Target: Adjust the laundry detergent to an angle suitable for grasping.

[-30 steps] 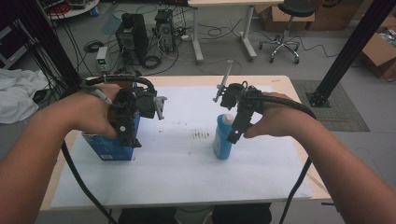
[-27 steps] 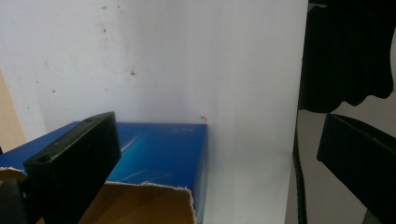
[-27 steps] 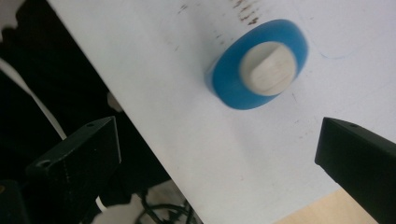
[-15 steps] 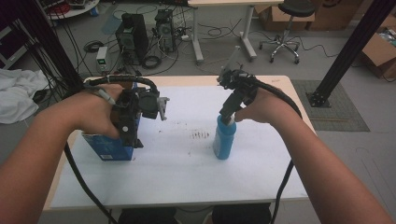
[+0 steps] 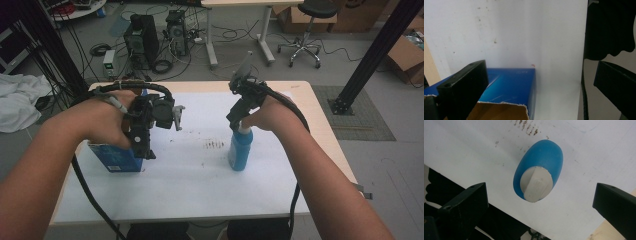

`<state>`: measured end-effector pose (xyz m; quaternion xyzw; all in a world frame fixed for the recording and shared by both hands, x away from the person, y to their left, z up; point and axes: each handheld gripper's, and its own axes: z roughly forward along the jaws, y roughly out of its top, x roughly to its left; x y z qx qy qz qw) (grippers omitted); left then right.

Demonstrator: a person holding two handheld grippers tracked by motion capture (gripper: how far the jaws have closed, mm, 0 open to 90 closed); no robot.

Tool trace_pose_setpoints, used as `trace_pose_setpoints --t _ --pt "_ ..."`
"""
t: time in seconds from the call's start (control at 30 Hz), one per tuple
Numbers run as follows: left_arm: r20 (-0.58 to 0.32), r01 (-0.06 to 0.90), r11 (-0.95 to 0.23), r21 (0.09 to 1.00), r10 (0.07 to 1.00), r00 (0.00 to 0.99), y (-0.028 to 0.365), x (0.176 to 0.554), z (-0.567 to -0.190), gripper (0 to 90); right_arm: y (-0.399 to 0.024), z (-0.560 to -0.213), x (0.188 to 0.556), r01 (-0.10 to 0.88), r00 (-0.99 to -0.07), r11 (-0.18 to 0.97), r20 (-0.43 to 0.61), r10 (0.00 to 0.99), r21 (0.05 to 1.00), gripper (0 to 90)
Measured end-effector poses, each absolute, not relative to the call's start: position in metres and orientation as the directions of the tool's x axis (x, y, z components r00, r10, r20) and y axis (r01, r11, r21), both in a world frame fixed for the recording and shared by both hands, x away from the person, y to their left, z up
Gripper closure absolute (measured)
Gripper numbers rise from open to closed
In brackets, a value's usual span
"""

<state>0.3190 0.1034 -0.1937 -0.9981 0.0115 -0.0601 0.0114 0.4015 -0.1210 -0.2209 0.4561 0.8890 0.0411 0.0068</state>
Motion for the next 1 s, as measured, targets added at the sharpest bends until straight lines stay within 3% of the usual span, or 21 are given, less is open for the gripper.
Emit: trace_pose_setpoints --t 0.3,1.0 --pt "0.125 -0.037 -0.999 -0.027 -0.040 0.991 0.096 0.318 -0.195 0.1 -0.122 -0.234 0.405 0.869 -0.493 0.490 0.035 0.869 0.063 0.0" --pt "0.128 -0.056 -0.998 -0.034 -0.060 0.990 0.093 0.314 -0.199 0.1 -0.109 -0.281 0.405 0.910 -0.413 0.412 0.016 0.911 0.049 0.0"
